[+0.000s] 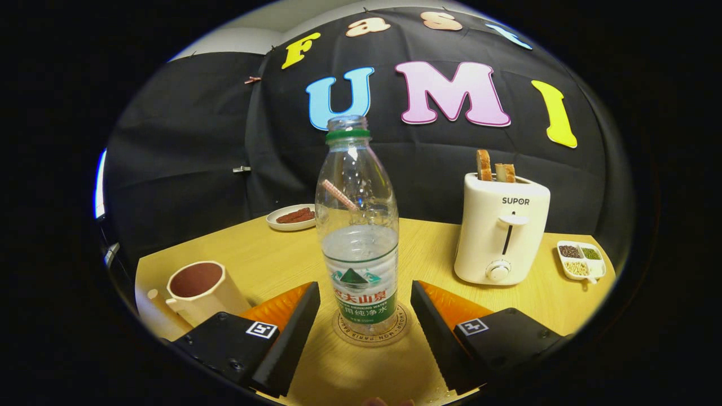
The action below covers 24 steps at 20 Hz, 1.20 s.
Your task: Take the bottle from table, then pour the juice into the cup, finally place the bottle on the coaster
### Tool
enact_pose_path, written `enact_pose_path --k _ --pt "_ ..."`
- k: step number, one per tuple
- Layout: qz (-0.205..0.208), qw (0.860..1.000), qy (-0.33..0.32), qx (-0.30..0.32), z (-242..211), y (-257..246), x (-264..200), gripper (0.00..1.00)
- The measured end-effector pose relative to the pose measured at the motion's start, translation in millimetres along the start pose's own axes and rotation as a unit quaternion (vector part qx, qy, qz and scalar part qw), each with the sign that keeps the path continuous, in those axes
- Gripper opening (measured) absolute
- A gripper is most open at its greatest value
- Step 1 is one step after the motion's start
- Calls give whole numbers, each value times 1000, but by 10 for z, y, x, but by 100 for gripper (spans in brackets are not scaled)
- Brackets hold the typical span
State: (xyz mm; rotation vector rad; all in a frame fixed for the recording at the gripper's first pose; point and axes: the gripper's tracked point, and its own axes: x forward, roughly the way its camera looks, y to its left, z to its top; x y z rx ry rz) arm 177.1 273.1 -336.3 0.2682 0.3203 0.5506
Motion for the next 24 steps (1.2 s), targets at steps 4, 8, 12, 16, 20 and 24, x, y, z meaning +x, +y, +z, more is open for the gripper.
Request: enact_pose_path --k 4,8,12,16,20,24 --pt "11 1000 -19 -12 267 86 -284 99" --pt "31 999 -30 -10 542 246 -583 98" --pt "35 999 -34 -23 850 371 -934 99" --pt "32 998 -44 -7 1284 442 -1268 99" --pt "10 998 -56 -7 1733 358 -1589 99" --pt "-18 997 -69 -11 2133 222 -1934 99"
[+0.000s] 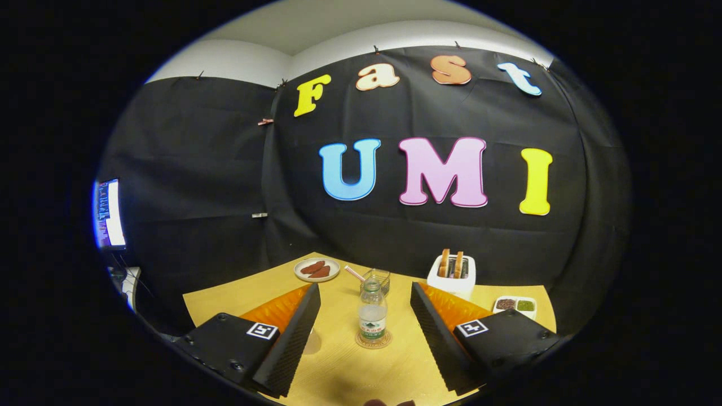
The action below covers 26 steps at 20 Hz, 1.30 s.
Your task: Take the bottle from table, then pour the juice into the cup, finally place the bottle on the coaster
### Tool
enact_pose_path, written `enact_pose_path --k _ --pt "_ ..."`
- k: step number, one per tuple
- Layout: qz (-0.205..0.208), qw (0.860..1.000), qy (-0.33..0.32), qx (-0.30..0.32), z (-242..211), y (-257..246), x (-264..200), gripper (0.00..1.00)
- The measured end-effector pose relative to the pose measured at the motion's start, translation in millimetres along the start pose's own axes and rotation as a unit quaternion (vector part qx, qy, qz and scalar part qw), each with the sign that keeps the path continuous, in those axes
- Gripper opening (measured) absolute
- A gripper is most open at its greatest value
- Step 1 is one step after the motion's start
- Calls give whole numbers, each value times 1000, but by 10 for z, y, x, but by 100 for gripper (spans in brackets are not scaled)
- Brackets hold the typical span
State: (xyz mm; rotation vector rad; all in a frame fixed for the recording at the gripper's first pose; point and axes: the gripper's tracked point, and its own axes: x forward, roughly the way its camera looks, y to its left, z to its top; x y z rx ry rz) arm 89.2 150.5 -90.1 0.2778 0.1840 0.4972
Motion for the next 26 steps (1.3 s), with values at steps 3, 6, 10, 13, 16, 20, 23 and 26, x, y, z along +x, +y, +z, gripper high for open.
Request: enact_pose_path --k 3,6,10,13,16,20,23,26 --pt "-29 999 -2 -25 220 -159 -242 98" --pt "-42 999 -11 -30 390 -207 -462 98" --pt "-58 997 -27 -34 577 -312 -716 97" --pt "-74 996 -37 -37 638 -427 -860 97" --pt "-84 995 -38 -40 655 -502 -965 97" --pt "-92 993 -38 -57 659 -563 -1096 97" --pt "-94 993 -40 -57 688 -580 -1142 97" --pt "-93 993 -40 -59 670 -566 -1168 96"
